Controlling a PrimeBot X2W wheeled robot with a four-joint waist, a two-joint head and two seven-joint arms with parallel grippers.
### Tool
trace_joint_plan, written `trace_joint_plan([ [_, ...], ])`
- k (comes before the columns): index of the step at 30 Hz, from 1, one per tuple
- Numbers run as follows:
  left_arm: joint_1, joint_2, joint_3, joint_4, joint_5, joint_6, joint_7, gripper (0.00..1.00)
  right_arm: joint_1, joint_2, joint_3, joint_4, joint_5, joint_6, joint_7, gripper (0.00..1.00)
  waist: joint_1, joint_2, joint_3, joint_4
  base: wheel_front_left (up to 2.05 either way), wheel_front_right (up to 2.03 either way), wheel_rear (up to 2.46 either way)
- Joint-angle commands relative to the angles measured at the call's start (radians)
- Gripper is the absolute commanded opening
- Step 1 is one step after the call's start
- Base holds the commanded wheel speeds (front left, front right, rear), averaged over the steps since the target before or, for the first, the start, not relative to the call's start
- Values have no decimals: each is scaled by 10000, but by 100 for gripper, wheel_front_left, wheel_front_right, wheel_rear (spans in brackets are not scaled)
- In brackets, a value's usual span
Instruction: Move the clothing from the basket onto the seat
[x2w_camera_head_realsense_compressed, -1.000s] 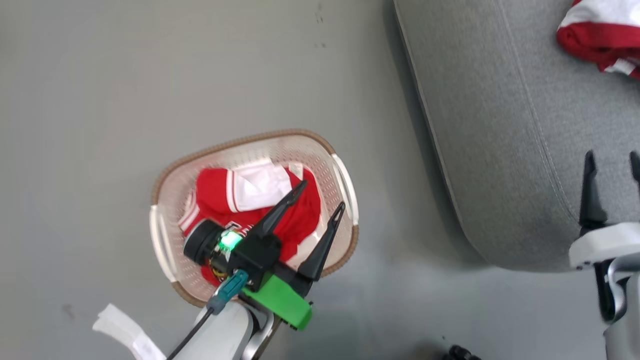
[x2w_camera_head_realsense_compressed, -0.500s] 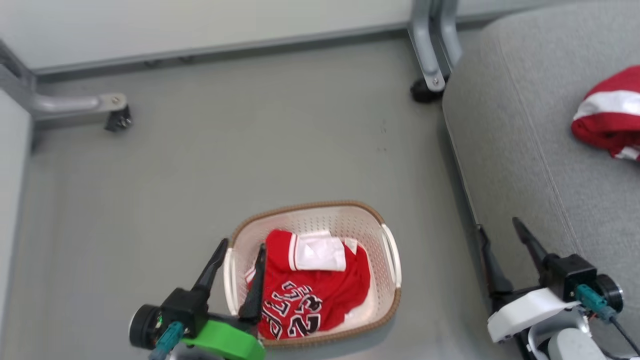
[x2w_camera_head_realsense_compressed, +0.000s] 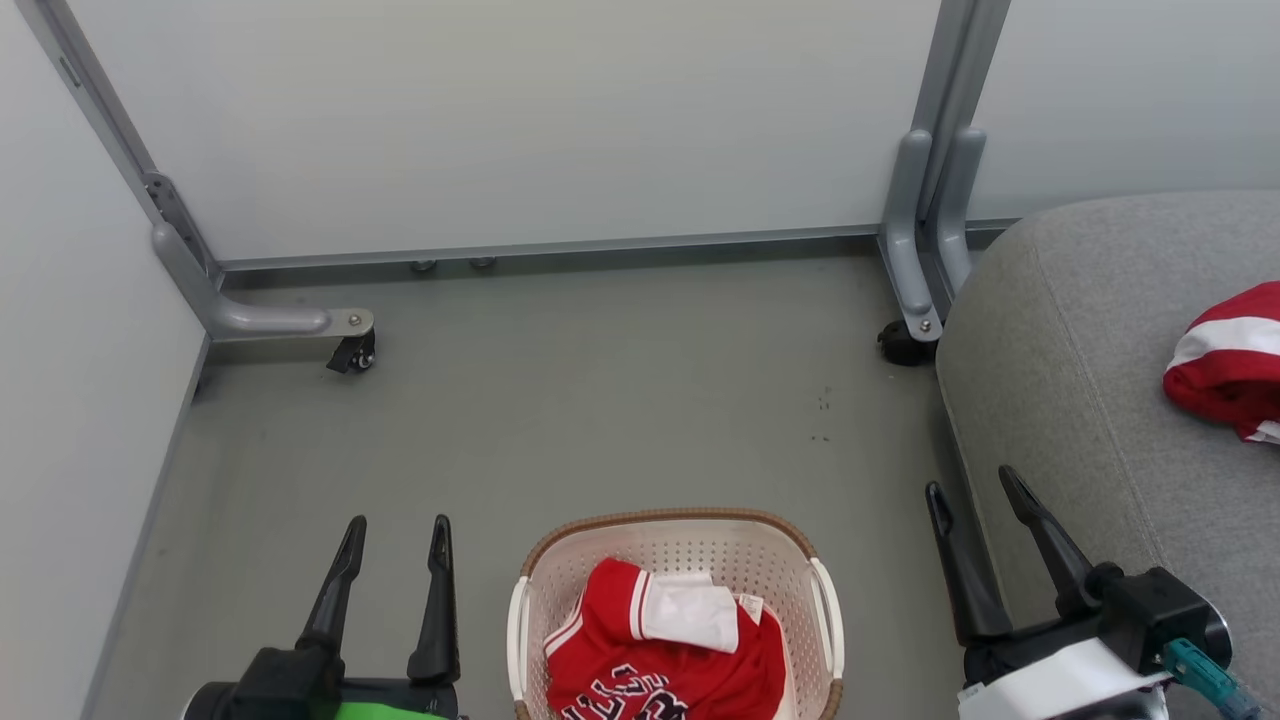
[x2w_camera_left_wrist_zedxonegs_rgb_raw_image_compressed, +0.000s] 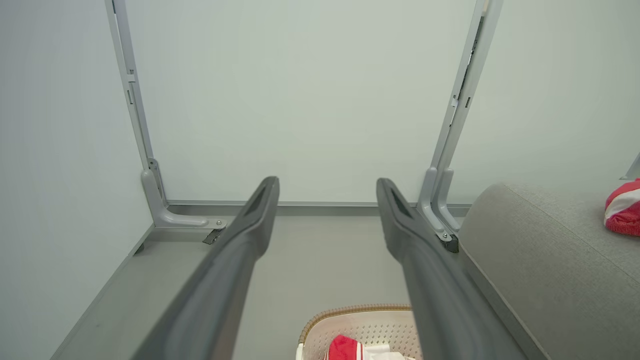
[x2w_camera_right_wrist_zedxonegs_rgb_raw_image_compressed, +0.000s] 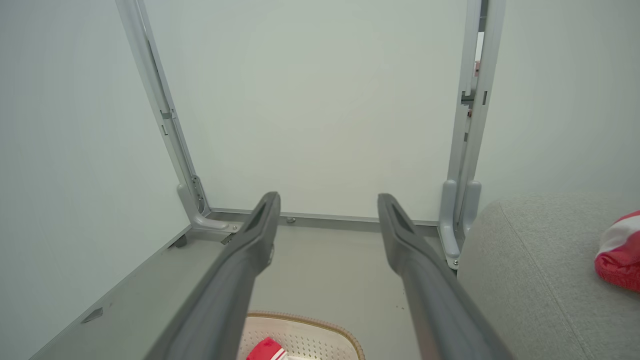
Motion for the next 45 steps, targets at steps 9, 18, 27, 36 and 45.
trace_joint_plan([
  [9,1216,-10,-97,-477,7,233,-3,100,1281,83,-218,-149,258,-18,-20,100,1,0,-590,-91,0,0,0],
  [18,1333,-6,-109,-397,111,210,-2,100,1417,116,-95,-72,221,-18,-20,100,1,0,-605,-217,0,0,0],
  [27,1211,-7,-169,-345,140,266,-3,100,1346,58,-69,-75,200,-18,-20,100,1,0,-531,-294,0,0,0],
  [36,1170,-7,-213,-267,162,270,-2,100,1280,31,-18,14,275,-18,-20,100,1,0,-616,-342,0,0,0],
  [45,1157,-7,-292,-255,140,325,-2,100,1265,59,30,-3,292,-18,-20,100,1,0,-645,-409,0,0,0],
])
